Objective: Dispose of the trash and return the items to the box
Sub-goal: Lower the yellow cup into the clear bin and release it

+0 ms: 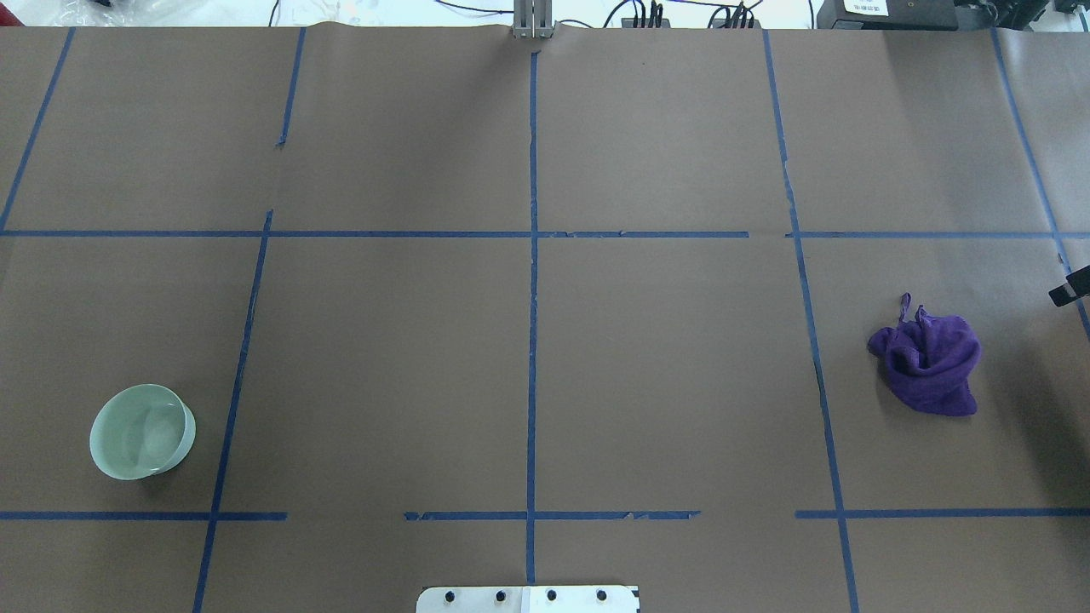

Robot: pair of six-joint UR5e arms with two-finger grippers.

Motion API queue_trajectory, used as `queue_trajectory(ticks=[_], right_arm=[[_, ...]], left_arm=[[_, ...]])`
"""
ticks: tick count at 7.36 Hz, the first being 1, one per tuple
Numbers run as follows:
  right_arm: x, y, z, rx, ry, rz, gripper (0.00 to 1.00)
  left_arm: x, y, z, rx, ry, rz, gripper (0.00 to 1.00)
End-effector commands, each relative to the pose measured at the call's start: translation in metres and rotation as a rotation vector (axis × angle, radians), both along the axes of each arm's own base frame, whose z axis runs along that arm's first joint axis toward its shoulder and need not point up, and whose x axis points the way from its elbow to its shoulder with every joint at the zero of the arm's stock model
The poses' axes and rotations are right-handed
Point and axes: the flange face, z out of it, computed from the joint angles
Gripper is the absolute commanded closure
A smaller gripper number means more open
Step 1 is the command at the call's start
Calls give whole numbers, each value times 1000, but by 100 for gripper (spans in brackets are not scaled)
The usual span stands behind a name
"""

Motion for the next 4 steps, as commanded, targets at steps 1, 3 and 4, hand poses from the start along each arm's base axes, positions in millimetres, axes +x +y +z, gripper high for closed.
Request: queue_trajectory(ticks=[1, 3, 4], right_arm=[[0, -1, -3, 5, -2, 1, 0], [-1, -1, -2, 2, -7, -2, 0], [-1, -1, -2, 2, -7, -2, 0]], left_arm=[[-75, 9, 116, 25, -21, 107, 100], [-71, 48, 206, 61, 63, 132, 100], [-72, 60, 229, 61, 86, 132, 100]])
